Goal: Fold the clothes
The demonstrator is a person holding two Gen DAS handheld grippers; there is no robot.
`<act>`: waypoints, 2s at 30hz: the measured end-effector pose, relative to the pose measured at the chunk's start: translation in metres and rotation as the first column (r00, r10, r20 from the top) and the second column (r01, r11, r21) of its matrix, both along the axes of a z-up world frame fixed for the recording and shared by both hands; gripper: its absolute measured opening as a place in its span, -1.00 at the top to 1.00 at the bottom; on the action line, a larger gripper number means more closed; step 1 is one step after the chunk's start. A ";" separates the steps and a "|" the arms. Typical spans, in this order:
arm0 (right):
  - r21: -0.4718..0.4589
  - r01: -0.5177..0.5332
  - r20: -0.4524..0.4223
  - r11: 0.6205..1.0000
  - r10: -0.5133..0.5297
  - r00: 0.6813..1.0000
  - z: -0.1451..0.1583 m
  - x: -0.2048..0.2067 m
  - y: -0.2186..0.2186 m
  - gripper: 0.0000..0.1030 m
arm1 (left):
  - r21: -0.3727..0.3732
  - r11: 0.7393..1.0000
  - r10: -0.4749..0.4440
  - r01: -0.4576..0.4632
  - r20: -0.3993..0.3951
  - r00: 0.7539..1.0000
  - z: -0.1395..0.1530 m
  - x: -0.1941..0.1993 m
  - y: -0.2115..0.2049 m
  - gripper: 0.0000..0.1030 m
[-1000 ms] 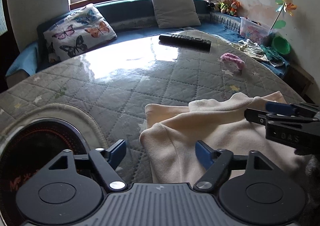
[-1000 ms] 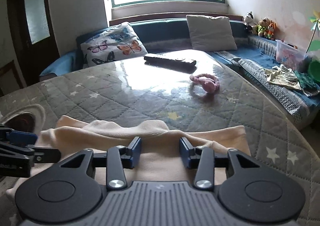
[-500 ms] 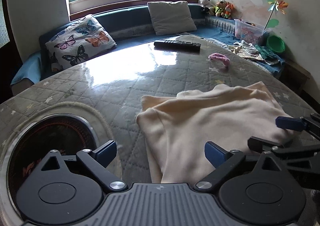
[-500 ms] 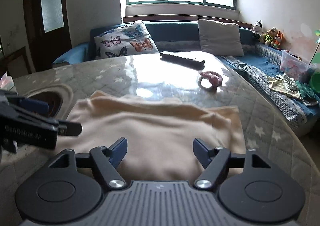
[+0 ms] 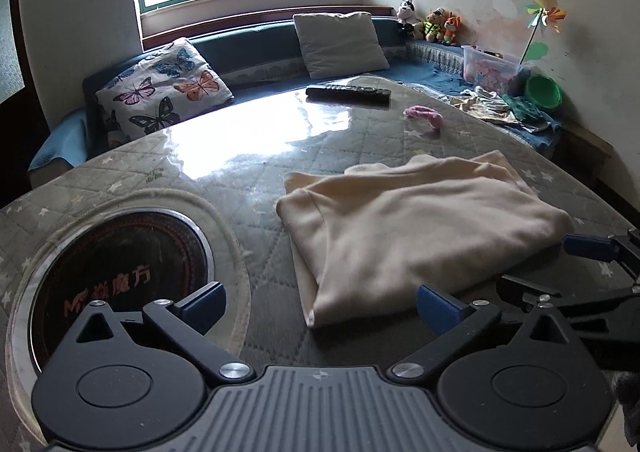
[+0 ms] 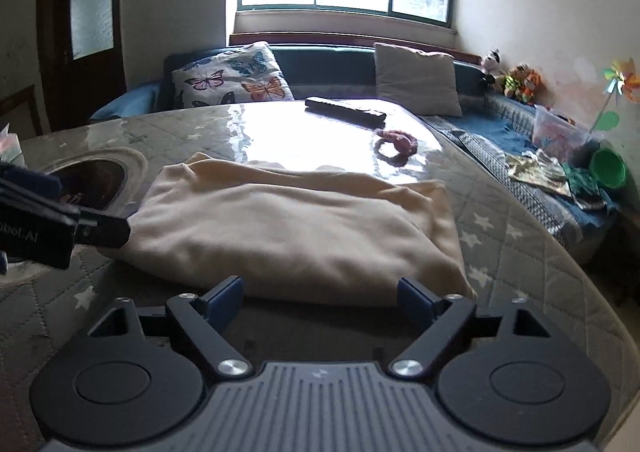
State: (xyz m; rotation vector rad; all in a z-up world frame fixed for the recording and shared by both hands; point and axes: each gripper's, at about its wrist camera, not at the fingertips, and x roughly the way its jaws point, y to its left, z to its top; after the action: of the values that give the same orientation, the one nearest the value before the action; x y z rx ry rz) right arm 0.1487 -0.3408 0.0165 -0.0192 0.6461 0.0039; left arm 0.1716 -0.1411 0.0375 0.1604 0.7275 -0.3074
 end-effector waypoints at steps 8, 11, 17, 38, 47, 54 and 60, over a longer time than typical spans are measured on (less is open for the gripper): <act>0.005 0.023 -0.007 1.000 -0.023 1.000 0.002 -0.012 0.005 -1.00 | -0.011 1.000 0.000 0.000 -0.019 1.000 -0.009 -0.021 0.008 -1.00; -0.001 0.033 -0.015 0.999 -0.033 0.999 0.001 -0.014 0.009 -1.00 | -0.004 1.000 0.000 0.000 -0.027 1.000 -0.014 -0.026 0.010 -1.00; -0.005 0.054 -0.032 0.999 -0.054 0.998 -0.002 -0.022 0.014 -1.00 | 0.019 1.000 0.010 -0.009 -0.046 0.999 -0.023 -0.036 0.013 -1.00; -0.011 0.094 -0.048 0.995 -0.095 0.994 -0.005 -0.048 0.020 -1.00 | 0.042 0.999 0.009 -0.007 -0.059 0.998 -0.033 -0.069 0.012 -1.00; -0.012 0.098 -0.074 0.995 -0.099 0.992 -0.013 -0.056 0.022 -1.00 | 0.052 0.999 0.007 -0.004 -0.059 0.998 -0.035 -0.077 0.009 -1.00; -0.007 0.096 -0.072 0.995 -0.097 0.993 -0.012 -0.062 0.022 -1.00 | 0.062 0.998 0.003 0.000 -0.055 0.998 -0.035 -0.083 0.007 -1.00; -0.003 0.098 -0.068 0.995 -0.098 0.993 -0.011 -0.065 0.022 -1.00 | 0.065 0.998 0.002 0.001 -0.050 0.999 -0.034 -0.086 0.004 -1.00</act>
State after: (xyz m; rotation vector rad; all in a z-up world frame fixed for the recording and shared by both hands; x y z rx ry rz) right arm 0.0839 -0.3189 0.0055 0.0136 0.7149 -0.0903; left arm 0.0852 -0.1367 0.0031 0.2148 0.7879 -0.2885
